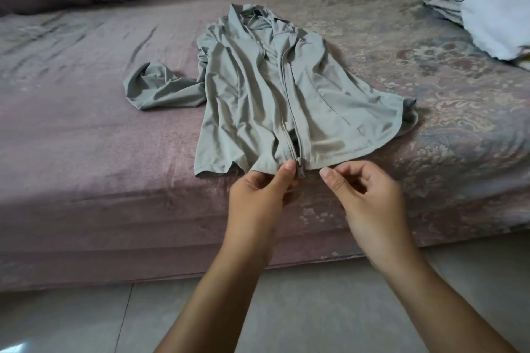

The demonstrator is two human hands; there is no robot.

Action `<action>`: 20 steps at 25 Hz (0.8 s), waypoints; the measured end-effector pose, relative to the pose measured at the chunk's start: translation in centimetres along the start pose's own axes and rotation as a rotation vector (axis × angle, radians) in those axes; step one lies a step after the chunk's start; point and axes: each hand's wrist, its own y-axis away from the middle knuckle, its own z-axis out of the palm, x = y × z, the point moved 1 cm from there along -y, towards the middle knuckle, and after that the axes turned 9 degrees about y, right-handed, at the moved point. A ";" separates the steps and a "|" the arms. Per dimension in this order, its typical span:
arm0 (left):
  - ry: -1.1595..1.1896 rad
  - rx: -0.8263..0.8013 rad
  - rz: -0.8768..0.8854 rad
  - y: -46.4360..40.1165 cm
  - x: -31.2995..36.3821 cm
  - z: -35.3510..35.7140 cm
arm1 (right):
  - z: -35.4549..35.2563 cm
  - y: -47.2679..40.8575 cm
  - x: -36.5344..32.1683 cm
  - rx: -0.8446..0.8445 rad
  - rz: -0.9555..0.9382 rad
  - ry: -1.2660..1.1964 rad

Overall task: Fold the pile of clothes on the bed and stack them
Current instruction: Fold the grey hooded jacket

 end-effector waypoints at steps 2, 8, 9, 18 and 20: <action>0.208 0.013 -0.051 -0.2 0.1 0.1 | -0.2 -0.3 -0.2 0.067 -0.379 0.110; 0.301 0.011 -0.134 0.3 -0.6 0.3 | 0.7 -1.8 -0.5 0.089 -0.972 0.620; 0.320 0.012 -0.139 0.2 -0.7 0.3 | 0.6 -1.9 -0.4 0.090 -0.978 0.603; 0.173 -0.048 -0.049 0.8 -1.8 1.1 | 0.3 -2.4 -1.4 -0.055 -0.467 0.217; -0.012 0.025 0.040 0.7 -1.8 1.0 | 0.1 -2.7 -1.4 -0.082 -0.500 0.269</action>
